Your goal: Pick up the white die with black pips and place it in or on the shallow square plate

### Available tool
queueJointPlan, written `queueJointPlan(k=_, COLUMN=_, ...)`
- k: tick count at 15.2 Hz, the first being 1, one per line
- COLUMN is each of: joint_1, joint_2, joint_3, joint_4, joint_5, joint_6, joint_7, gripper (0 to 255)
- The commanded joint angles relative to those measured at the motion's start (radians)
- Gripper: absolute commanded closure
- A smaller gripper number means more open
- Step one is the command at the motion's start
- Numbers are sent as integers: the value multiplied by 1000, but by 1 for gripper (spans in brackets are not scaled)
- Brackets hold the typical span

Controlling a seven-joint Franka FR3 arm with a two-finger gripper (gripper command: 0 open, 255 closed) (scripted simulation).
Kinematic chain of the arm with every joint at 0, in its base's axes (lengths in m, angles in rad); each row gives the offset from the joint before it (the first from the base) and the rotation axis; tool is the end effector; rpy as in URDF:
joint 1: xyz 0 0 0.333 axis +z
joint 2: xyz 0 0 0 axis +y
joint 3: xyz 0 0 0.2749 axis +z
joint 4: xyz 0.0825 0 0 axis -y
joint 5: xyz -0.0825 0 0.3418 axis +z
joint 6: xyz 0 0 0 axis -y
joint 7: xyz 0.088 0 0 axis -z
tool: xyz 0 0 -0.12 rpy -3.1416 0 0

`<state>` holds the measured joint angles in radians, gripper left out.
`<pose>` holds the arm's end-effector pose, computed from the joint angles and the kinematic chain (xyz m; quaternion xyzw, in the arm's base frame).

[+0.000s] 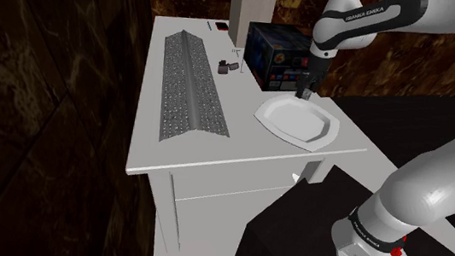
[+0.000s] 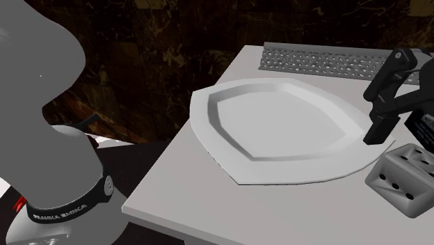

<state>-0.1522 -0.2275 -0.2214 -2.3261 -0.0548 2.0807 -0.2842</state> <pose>0.4095 -0.1648 0.3945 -0.9995 0.0280 0.0104 0.0046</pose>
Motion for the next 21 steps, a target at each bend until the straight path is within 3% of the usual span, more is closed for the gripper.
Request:
queueJointPlan(k=1, joint_1=0, joint_2=1, joint_3=0, joint_4=-1, joint_5=0, joint_6=3, joint_7=0, gripper=0)
queueJointPlan(k=5, joint_1=0, joint_2=1, joint_3=0, joint_4=-1, joint_5=0, joint_6=3, joint_7=0, gripper=0)
queueJointPlan(k=6, joint_1=0, joint_2=1, joint_3=0, joint_4=-1, joint_5=0, joint_6=3, joint_7=0, gripper=255)
queueJointPlan(k=15, joint_1=0, joint_2=1, joint_3=0, joint_4=-1, joint_5=0, joint_6=3, joint_7=0, gripper=255)
queueJointPlan(k=21, joint_1=0, joint_2=-27, joint_3=5, joint_4=54, joint_5=-3, joint_6=-81, joint_7=4, gripper=255)
